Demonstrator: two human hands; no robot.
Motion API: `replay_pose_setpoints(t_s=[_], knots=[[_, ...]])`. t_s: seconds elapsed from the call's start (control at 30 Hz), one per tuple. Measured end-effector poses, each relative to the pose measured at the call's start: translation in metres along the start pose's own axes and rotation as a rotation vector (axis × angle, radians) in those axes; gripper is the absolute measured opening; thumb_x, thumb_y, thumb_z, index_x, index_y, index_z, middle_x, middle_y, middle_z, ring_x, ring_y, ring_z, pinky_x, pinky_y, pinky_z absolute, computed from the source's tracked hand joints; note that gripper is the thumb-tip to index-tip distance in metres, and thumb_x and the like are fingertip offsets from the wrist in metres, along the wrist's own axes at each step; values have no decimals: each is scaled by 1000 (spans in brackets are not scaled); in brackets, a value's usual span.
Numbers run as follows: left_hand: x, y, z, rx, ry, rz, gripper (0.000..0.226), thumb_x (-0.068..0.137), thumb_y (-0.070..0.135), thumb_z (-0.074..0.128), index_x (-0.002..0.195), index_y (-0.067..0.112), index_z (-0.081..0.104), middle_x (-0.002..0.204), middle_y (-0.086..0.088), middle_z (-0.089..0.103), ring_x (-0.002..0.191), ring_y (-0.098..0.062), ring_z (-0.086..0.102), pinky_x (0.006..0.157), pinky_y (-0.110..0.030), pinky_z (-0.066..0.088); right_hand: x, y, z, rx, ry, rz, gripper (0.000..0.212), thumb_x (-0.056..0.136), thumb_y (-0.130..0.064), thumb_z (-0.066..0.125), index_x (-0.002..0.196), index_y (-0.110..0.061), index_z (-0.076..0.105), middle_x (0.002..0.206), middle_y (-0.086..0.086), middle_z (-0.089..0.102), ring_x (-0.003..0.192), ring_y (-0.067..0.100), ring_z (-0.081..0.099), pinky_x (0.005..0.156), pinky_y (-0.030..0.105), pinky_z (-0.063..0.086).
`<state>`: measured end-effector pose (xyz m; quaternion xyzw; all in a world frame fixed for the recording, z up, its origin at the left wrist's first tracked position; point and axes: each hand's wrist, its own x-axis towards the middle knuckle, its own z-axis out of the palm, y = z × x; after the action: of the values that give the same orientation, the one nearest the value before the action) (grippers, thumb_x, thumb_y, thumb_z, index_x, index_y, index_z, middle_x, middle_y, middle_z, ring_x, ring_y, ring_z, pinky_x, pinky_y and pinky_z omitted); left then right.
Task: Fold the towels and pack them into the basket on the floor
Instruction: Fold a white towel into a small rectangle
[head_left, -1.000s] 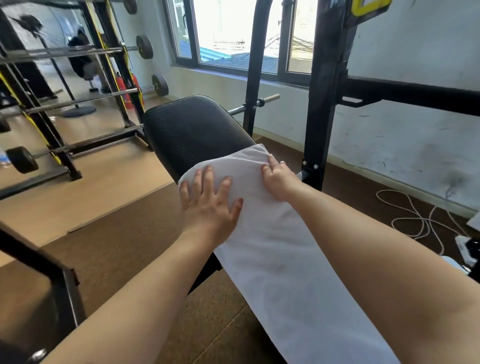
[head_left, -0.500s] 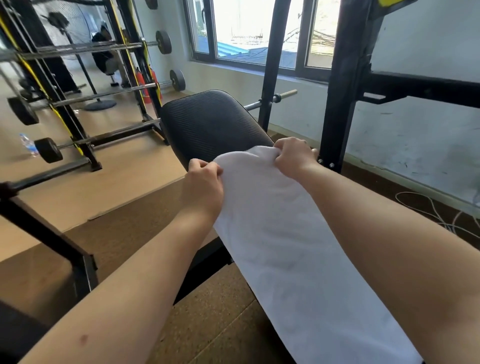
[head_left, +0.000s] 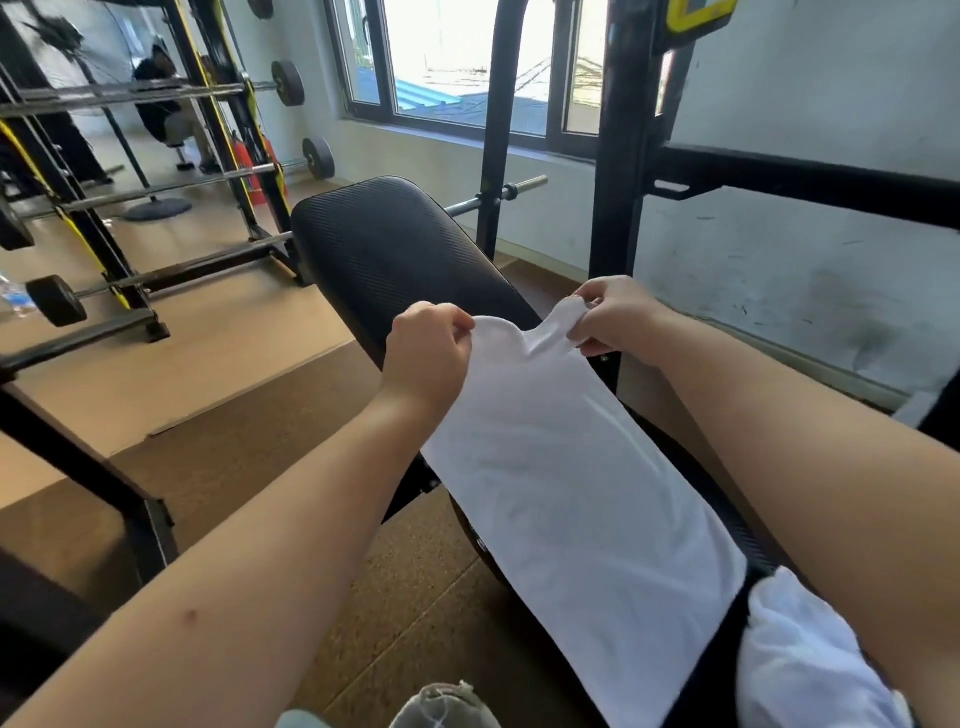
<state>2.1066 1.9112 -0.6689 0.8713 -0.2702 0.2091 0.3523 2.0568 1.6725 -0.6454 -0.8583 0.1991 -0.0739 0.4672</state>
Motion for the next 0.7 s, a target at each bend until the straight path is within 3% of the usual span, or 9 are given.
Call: replay_pose_setpoints(t_s=[0.1, 0.2, 0.27, 0.37, 0.43, 0.53, 0.6, 0.7], knots=[[-18, 8, -2, -17, -15, -7, 20, 99, 18, 65, 113, 11, 78, 109, -10, 74, 96, -18, 68, 82, -18, 46, -26, 17, -17, -130, -80, 58, 20, 75, -6, 81, 86, -11, 65, 86, 9, 65, 78, 24, 69, 72, 32, 62], [-39, 20, -4, -15, -44, -4, 21, 99, 15, 65, 116, 10, 77, 114, -10, 72, 100, -19, 67, 83, -15, 43, -54, 30, -32, -456, 10, 71, 23, 72, -26, 87, 81, -19, 66, 80, -1, 64, 72, 16, 58, 60, 27, 44], [-54, 30, -2, -11, -80, 2, 24, 98, 14, 65, 120, 11, 73, 116, -10, 71, 103, -21, 67, 82, -14, 42, -69, 42, -40, -439, 63, 114, 20, 73, -22, 84, 84, -19, 67, 81, 1, 66, 68, 15, 60, 57, 26, 43], [-77, 46, 3, -45, -113, -22, 33, 97, 15, 67, 130, 11, 67, 119, -10, 71, 107, -23, 67, 86, -21, 45, -93, 60, -45, -225, 84, 204, 17, 77, 0, 72, 90, -11, 68, 75, 10, 67, 58, 21, 64, 51, 26, 53], [-92, 53, 9, -75, -149, -66, 28, 98, 17, 66, 126, 12, 69, 115, -7, 71, 102, -19, 65, 81, -17, 46, -110, 73, -48, -95, 76, 224, 19, 79, 7, 68, 92, -7, 69, 83, 16, 70, 69, 26, 71, 63, 34, 64], [-119, 64, 22, -89, -242, -77, 13, 99, 25, 66, 106, 17, 73, 98, 1, 68, 89, -14, 65, 69, -17, 49, -132, 100, -53, -89, 107, 210, 17, 75, 0, 70, 88, -11, 73, 87, 11, 75, 87, 28, 75, 81, 43, 64], [-136, 73, 29, -95, -308, -83, 9, 98, 32, 67, 98, 22, 69, 91, 6, 66, 81, -10, 63, 67, -22, 53, -147, 118, -57, -186, 123, 192, 14, 72, -11, 74, 83, -20, 76, 84, 3, 75, 87, 21, 72, 75, 35, 62], [-158, 89, 37, -79, -399, -83, 9, 98, 35, 65, 94, 27, 64, 86, 10, 63, 77, -8, 60, 63, -23, 50, -168, 140, -60, -343, 131, 172, 13, 82, -13, 72, 80, -25, 76, 87, -4, 72, 84, 14, 64, 65, 25, 46]])
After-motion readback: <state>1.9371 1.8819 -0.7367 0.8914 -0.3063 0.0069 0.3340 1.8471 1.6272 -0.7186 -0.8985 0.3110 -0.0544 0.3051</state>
